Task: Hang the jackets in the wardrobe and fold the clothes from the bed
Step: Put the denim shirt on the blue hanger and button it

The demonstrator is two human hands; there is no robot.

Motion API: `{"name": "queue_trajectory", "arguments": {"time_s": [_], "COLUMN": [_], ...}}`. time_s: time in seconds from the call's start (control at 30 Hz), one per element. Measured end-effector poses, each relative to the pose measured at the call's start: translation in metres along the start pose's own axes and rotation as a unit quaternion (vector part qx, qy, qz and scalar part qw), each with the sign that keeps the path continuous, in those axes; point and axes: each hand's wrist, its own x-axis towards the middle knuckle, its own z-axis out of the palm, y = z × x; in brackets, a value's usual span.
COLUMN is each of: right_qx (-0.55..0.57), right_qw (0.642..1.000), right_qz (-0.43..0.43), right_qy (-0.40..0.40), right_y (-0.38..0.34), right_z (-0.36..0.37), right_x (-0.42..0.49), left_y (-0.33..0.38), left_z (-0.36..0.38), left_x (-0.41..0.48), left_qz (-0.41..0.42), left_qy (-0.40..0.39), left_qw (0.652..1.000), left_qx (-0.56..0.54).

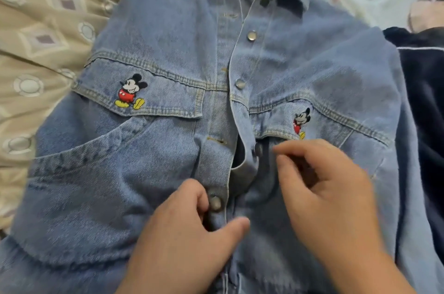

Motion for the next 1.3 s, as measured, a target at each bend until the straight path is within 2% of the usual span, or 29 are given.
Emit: {"name": "queue_trajectory", "arguments": {"time_s": [0.03, 0.1, 0.2, 0.33, 0.4, 0.47, 0.57, 0.67, 0.7, 0.73, 0.77, 0.83, 0.93, 1.03, 1.17, 1.3], "right_qx": [-0.025, -0.084, -0.142, -0.236, -0.299, -0.361, -0.327, -0.342, -0.328, -0.275, -0.199, -0.087, -0.034, 0.0, 0.015, 0.048], "right_qw": [0.999, 0.993, 0.984, 0.966, 0.946, 0.912, 0.911, 0.907, 0.917, 0.942, 0.966, 0.987, 0.994, 0.993, 0.986, 0.982], "right_qz": [-0.002, -0.017, -0.013, -0.002, 0.018, 0.068, 0.135, 0.097, 0.07, 0.042, 0.018, -0.003, -0.014, 0.0, 0.057, 0.082], "right_qy": [-0.019, -0.077, -0.108, -0.106, -0.123, -0.181, -0.21, -0.225, -0.218, -0.188, -0.166, -0.136, -0.106, -0.117, -0.158, -0.163], "right_y": [0.003, 0.011, 0.012, 0.0, -0.009, -0.015, -0.019, -0.023, -0.023, -0.021, -0.02, -0.018, -0.016, -0.013, 0.001, 0.003], "right_z": [0.005, 0.017, 0.03, 0.028, 0.019, 0.01, -0.001, -0.004, -0.003, 0.001, 0.007, 0.019, 0.031, 0.036, 0.032, 0.027], "right_x": [-0.001, -0.008, -0.015, -0.02, -0.021, -0.019, -0.021, -0.021, -0.02, -0.019, -0.019, -0.018, -0.015, -0.007, -0.002, -0.001], "left_y": [0.003, 0.006, 0.007, 0.004, 0.001, -0.001, 0.0, 0.004, 0.004, 0.004, 0.003, -0.002, -0.003, -0.005, -0.01, -0.011], "left_z": [0.001, 0.0, -0.007, -0.019, -0.017, -0.012, -0.008, -0.013, -0.015, -0.017, -0.018, -0.016, -0.009, -0.006, -0.006, -0.003], "left_x": [-0.002, -0.004, -0.004, -0.006, -0.01, -0.014, -0.018, -0.017, -0.015, -0.011, -0.006, 0.003, 0.011, 0.014, 0.02, 0.024], "left_qz": [0.007, 0.022, 0.045, 0.058, 0.057, 0.055, 0.045, 0.069, 0.075, 0.08, 0.088, 0.13, 0.209, 0.226, 0.174, 0.104], "left_qy": [0.004, -0.003, -0.04, -0.141, -0.175, -0.194, -0.193, -0.12, -0.074, -0.023, 0.02, 0.064, 0.073, 0.076, 0.093, 0.113], "left_qw": [0.996, 0.987, 0.983, 0.968, 0.957, 0.945, 0.938, 0.945, 0.953, 0.965, 0.98, 0.989, 0.974, 0.97, 0.975, 0.953], "left_qx": [0.085, 0.158, 0.175, 0.198, 0.224, 0.259, 0.286, 0.298, 0.284, 0.247, 0.18, 0.013, -0.047, -0.057, -0.103, -0.26]}}
